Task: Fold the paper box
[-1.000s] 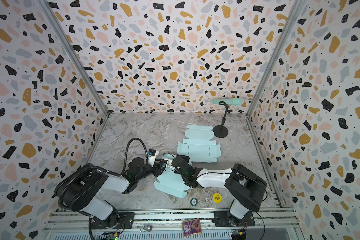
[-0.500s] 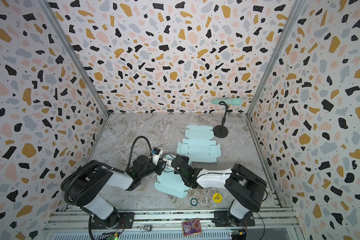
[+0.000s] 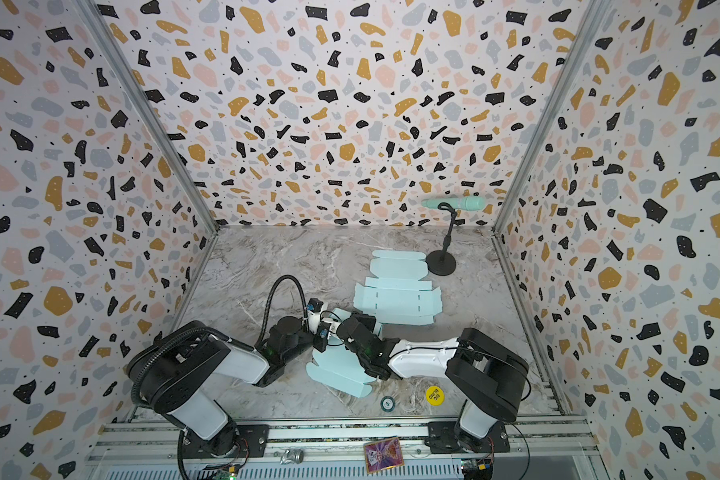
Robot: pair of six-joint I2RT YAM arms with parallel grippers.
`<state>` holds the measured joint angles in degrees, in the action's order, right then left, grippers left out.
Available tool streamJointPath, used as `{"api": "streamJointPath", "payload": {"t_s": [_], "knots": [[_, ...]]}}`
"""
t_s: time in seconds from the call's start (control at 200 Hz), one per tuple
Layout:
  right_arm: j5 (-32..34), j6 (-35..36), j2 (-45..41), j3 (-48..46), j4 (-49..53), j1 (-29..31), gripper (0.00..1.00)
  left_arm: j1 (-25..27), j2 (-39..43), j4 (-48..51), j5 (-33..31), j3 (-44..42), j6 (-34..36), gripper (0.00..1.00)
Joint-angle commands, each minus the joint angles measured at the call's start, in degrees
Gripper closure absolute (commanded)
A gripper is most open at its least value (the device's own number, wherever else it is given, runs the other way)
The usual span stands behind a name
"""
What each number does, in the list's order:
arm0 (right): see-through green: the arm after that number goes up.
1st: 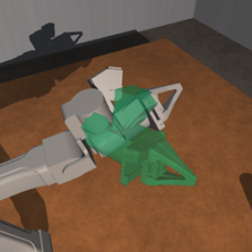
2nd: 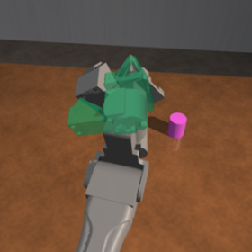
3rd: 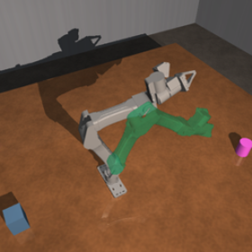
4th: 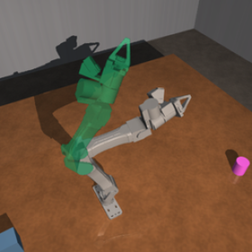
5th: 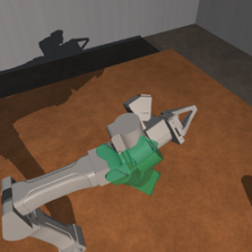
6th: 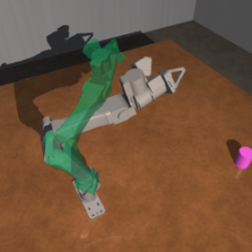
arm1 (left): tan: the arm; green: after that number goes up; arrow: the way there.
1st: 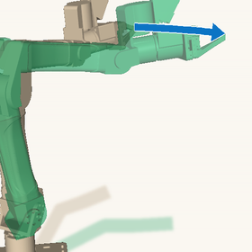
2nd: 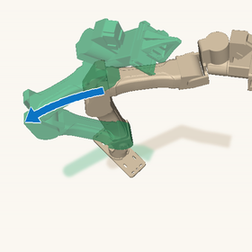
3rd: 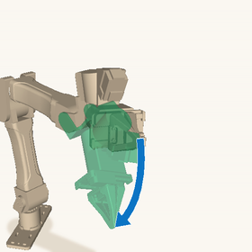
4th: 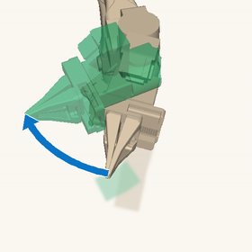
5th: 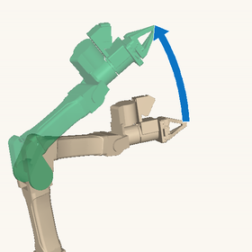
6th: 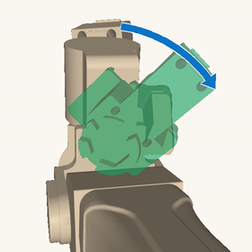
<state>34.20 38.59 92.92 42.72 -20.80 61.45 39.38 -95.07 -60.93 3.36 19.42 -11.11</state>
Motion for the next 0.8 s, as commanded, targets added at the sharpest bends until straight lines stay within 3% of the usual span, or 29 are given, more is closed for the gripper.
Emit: {"api": "streamJointPath", "payload": {"t_s": [0.0,0.235,0.506,0.796], "knots": [[-8.5,-4.2,3.0,0.2,7.8,2.4,0.74,2.3,-1.6,-6.4,-1.1,-0.6,-0.1,0.85],[-17.1,-14.3,-0.5,1.8,11.0,3.0,0.66,4.7,0.2,-8.7,-7.9,-3.1,1.1,0.94],[-25.1,-28.7,-10.1,-0.8,12.0,3.1,0.32,5.4,2.3,-6.1,-9.2,-3.6,2.8,0.94],[-33.3,-47.0,-23.1,-7.9,5.3,-1.2,0.15,6.3,2.3,-4.9,-10.2,-3.3,3.8,0.94]]}}
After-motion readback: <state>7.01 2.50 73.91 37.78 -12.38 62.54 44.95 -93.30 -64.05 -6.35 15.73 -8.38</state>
